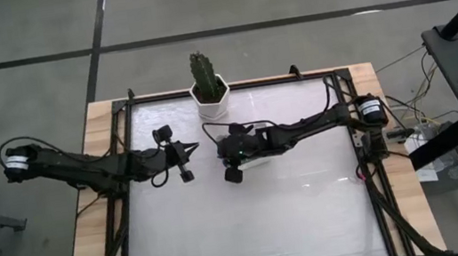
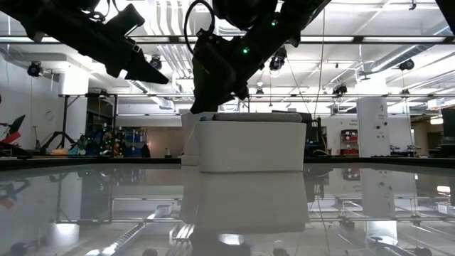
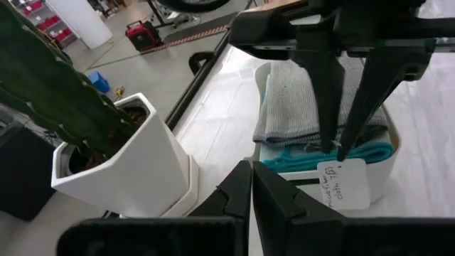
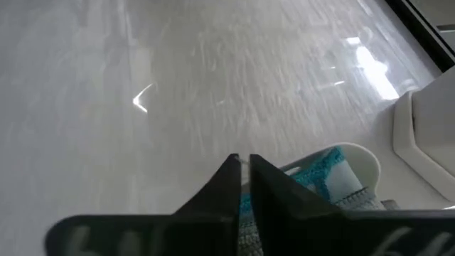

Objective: Fold microfiber towels
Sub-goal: Adjust the white tag

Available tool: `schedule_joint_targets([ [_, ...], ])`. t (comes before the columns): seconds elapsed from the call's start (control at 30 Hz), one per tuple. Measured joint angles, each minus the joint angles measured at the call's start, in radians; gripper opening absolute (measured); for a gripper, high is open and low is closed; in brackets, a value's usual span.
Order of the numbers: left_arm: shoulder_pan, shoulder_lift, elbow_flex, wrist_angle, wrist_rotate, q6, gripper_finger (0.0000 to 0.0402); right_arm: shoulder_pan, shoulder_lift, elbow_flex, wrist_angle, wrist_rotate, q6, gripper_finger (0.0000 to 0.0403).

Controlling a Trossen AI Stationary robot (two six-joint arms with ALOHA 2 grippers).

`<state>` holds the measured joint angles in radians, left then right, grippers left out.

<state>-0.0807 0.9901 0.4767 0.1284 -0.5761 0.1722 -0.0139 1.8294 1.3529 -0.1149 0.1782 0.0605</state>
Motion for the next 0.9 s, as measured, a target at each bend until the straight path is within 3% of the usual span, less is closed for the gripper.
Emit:
schedule_joint_targets([
  [0.17,0.0,0.002,0.0,0.0,0.0,0.0,0.0,0.0,0.0,0.0,0.001,-0.002,-0.006,0.001],
  [0.5,0.0,0.004,0.0,-0.005,0.0,-0.001,0.0,0.0,-0.046,-0.001,0.024,0.01,0.025,0.0008],
  [0.8,0.0,0.015,0.0,-0.006,0.004,-0.009,0.0,0.001,-0.094,-0.001,-0.027,0.096,0.027,0.0008],
  [0.9,0.0,0.031,-0.007,-0.004,0.053,-0.033,0.0,0.001,-0.106,-0.001,-0.045,0.07,0.009,0.0008],
])
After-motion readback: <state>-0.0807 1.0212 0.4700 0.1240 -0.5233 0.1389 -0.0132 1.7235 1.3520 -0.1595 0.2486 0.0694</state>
